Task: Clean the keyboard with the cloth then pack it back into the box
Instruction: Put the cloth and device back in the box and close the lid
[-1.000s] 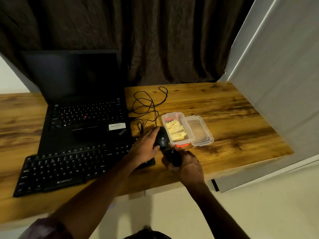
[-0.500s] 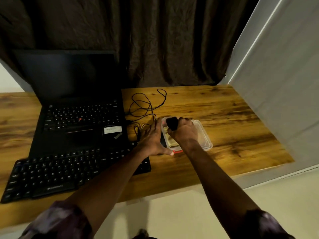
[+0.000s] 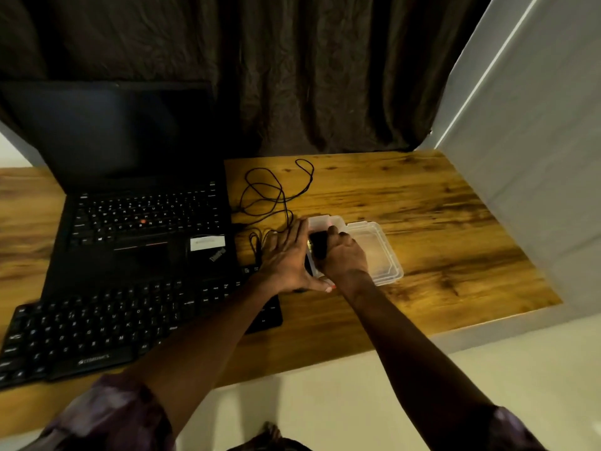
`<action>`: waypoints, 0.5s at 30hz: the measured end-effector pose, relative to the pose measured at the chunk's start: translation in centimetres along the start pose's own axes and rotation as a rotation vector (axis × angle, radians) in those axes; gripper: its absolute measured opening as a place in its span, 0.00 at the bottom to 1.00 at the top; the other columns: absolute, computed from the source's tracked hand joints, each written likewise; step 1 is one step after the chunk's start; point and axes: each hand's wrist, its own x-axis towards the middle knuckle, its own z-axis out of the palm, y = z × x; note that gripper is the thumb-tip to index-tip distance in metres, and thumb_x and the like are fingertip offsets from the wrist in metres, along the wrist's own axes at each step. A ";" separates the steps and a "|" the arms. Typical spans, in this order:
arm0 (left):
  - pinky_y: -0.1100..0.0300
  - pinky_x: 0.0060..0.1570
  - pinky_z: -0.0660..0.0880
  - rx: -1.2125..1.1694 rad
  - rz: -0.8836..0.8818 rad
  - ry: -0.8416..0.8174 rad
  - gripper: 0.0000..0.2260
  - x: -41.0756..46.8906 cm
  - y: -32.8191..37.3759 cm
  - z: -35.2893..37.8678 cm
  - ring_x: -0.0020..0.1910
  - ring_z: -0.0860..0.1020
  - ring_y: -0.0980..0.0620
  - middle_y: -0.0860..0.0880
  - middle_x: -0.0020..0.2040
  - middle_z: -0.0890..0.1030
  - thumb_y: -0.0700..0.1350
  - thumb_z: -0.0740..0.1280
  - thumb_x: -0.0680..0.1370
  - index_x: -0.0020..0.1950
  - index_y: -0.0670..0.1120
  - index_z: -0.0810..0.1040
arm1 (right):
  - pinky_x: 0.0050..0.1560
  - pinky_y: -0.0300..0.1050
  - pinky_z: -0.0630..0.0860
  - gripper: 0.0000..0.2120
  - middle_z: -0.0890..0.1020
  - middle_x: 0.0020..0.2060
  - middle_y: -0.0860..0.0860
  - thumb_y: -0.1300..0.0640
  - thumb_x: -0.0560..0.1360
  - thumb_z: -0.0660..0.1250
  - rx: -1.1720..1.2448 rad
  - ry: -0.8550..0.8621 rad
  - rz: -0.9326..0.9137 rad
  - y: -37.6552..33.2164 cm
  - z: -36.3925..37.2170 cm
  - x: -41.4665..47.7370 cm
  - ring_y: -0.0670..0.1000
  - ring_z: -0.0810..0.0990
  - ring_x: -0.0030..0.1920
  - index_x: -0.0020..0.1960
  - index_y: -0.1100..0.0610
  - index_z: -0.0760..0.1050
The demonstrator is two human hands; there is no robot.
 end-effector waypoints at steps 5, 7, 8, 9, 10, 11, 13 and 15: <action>0.44 0.77 0.42 -0.003 0.014 0.029 0.70 0.1 -0.2 0.1 0.80 0.40 0.49 0.49 0.81 0.38 0.74 0.74 0.55 0.80 0.48 0.35 | 0.61 0.49 0.71 0.28 0.75 0.61 0.58 0.43 0.75 0.67 0.138 0.005 -0.021 1.4 -0.6 -0.5 0.58 0.74 0.63 0.69 0.58 0.67; 0.44 0.77 0.44 -0.013 0.033 0.027 0.69 -0.1 -0.1 0.0 0.80 0.40 0.49 0.48 0.81 0.39 0.74 0.74 0.56 0.80 0.47 0.36 | 0.56 0.50 0.74 0.25 0.79 0.55 0.57 0.39 0.75 0.63 0.192 0.176 -0.008 2.9 -1.2 -0.3 0.59 0.77 0.57 0.63 0.56 0.74; 0.45 0.77 0.44 -0.027 0.038 0.033 0.69 -0.2 -0.2 0.0 0.80 0.41 0.49 0.48 0.81 0.39 0.74 0.74 0.56 0.80 0.46 0.37 | 0.53 0.50 0.75 0.25 0.81 0.52 0.57 0.37 0.75 0.60 0.189 0.263 0.024 3.9 -1.6 0.0 0.60 0.78 0.54 0.59 0.56 0.77; 0.45 0.78 0.45 -0.047 0.041 0.041 0.68 -0.3 -0.3 0.0 0.80 0.41 0.50 0.48 0.81 0.40 0.74 0.74 0.57 0.80 0.46 0.38 | 0.50 0.50 0.75 0.27 0.82 0.50 0.57 0.36 0.75 0.56 0.184 0.327 0.065 4.9 -2.3 0.1 0.61 0.79 0.52 0.56 0.56 0.78; 0.45 0.78 0.45 -0.068 0.044 0.043 0.68 -0.3 -0.4 -0.1 0.79 0.41 0.50 0.48 0.81 0.41 0.73 0.75 0.57 0.80 0.46 0.39 | 0.49 0.49 0.76 0.28 0.83 0.50 0.57 0.35 0.74 0.54 0.170 0.335 0.125 6.2 -2.9 0.3 0.61 0.80 0.51 0.55 0.56 0.78; 0.45 0.78 0.46 -0.086 0.050 0.037 0.67 -0.3 -0.5 0.0 0.79 0.41 0.51 0.49 0.81 0.41 0.73 0.75 0.57 0.81 0.47 0.39 | 0.50 0.49 0.76 0.27 0.82 0.51 0.58 0.36 0.74 0.55 0.147 0.306 0.187 7.4 -3.3 0.4 0.61 0.80 0.53 0.57 0.56 0.77; 0.45 0.78 0.49 -0.140 0.058 0.022 0.67 -0.4 -0.7 0.3 0.79 0.41 0.52 0.51 0.81 0.41 0.73 0.75 0.57 0.80 0.48 0.39 | 0.56 0.51 0.74 0.25 0.78 0.58 0.61 0.41 0.76 0.63 0.086 0.163 0.314 9.5 -3.2 0.5 0.62 0.76 0.60 0.63 0.59 0.73; 0.46 0.78 0.51 -0.217 0.044 -0.017 0.66 -0.4 -0.9 0.5 0.79 0.39 0.54 0.54 0.81 0.38 0.71 0.76 0.58 0.80 0.50 0.37 | 0.60 0.53 0.73 0.30 0.76 0.62 0.63 0.42 0.74 0.69 0.142 0.008 0.356 10.5 -2.1 0.3 0.63 0.73 0.64 0.66 0.61 0.69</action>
